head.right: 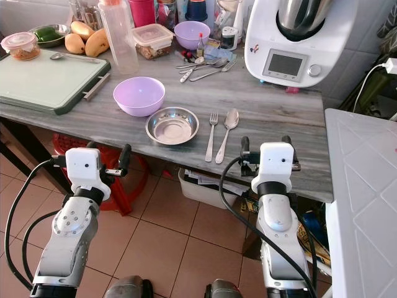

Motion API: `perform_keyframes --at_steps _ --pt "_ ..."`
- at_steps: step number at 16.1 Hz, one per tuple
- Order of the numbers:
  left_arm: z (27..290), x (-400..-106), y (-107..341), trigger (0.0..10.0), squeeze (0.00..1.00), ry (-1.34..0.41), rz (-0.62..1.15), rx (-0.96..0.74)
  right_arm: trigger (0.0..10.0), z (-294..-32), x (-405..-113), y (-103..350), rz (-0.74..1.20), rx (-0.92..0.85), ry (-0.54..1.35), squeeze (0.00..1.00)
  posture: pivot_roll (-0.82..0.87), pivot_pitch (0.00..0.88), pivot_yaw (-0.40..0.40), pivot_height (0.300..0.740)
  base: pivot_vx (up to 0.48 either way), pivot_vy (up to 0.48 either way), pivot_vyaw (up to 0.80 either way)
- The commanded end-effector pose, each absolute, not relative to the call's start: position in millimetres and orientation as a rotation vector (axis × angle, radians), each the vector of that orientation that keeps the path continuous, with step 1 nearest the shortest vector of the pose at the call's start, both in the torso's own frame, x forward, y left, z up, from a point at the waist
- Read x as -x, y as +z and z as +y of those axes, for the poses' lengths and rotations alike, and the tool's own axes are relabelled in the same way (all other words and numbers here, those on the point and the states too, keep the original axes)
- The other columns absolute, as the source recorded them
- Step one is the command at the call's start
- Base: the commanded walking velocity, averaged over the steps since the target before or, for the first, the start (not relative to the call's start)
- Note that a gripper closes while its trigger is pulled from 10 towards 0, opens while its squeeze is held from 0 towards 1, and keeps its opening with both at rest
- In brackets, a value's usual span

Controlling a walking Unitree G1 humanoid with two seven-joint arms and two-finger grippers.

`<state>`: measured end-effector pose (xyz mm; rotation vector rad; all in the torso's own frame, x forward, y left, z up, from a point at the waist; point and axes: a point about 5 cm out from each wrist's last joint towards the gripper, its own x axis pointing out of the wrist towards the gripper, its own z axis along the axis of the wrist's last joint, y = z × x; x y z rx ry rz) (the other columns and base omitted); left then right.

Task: Setting the table

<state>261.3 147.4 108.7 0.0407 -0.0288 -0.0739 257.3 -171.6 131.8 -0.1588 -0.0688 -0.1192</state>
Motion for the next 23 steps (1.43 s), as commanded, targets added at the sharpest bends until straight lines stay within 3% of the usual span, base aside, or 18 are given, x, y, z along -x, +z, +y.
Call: perform_keyframes --at_steps 1,18,19,23 --pt "144.0 -270.7 133.8 10.0 0.00 -0.117 -0.091 -0.029 10.0 -158.8 -271.6 143.1 -0.009 -0.039 -0.016 0.00 0.00 0.000 0.017 0.740 0.000 0.000 0.00" --pt "148.1 -265.6 130.1 10.0 0.00 -0.088 -0.084 -0.038 10.0 -158.4 -265.3 141.8 -0.003 -0.011 -0.008 0.00 0.00 0.002 0.014 0.740 0.000 0.000 0.00" --pt "144.6 -256.5 123.0 10.0 0.00 -0.073 -0.044 -0.051 10.0 -168.2 -250.3 139.8 -0.039 0.053 -0.066 0.00 0.00 0.048 0.031 0.740 0.000 0.000 0.00" --pt "139.1 -255.2 120.7 10.0 0.00 -0.082 -0.043 -0.050 10.0 -172.2 -250.0 132.9 -0.023 0.101 -0.109 0.00 0.00 0.040 0.033 0.740 0.000 0.000 0.00"
